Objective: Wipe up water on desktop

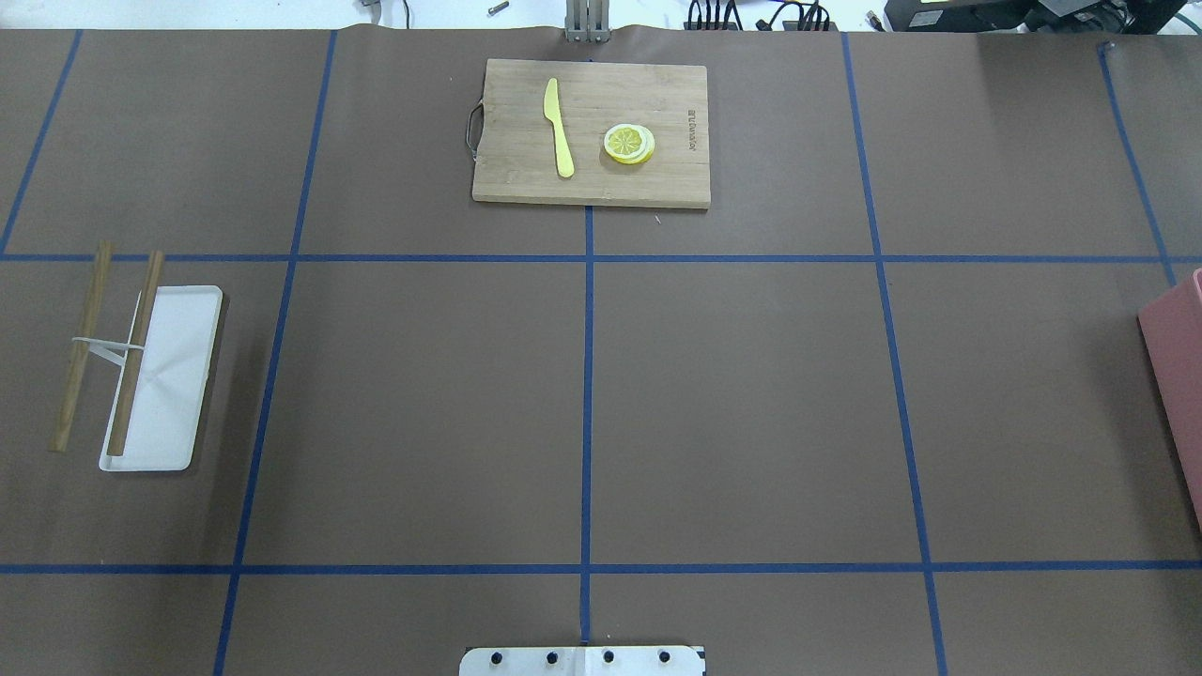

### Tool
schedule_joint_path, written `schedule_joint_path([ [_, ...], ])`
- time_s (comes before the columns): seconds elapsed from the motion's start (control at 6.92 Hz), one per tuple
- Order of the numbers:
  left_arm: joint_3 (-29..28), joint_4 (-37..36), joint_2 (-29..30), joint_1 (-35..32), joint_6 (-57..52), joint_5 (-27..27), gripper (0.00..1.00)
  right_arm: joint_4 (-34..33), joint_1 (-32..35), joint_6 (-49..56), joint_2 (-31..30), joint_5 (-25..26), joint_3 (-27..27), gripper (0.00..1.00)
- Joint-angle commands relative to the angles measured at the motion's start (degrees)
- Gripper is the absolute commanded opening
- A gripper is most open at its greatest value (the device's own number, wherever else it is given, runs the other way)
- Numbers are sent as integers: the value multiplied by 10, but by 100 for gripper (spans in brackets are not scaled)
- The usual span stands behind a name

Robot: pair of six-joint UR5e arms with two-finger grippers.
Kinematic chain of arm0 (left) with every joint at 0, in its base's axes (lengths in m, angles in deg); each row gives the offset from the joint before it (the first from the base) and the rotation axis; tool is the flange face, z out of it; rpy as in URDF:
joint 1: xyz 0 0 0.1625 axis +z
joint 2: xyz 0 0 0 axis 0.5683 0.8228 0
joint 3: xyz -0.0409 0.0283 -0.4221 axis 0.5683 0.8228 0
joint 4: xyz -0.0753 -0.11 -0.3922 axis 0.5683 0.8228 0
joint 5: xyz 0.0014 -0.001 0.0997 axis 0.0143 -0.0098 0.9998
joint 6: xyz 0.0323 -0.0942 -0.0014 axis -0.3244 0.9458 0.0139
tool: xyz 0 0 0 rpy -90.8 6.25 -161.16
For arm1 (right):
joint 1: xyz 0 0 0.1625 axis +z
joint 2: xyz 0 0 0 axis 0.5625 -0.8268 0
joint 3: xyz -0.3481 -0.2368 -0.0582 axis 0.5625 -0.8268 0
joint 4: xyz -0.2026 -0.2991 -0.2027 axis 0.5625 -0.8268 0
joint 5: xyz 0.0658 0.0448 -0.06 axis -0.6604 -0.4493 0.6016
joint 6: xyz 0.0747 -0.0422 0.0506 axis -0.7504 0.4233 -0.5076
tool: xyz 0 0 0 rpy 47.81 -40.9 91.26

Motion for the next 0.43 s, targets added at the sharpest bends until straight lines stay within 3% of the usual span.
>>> schedule_joint_path([
  [0.0,24,2,-1,-1,0,-2,98,1,1,-2,3,-30,0,100],
  [0.29,22,0,12,-7,23,0,98,8,22,0,-2,-31,20,100],
])
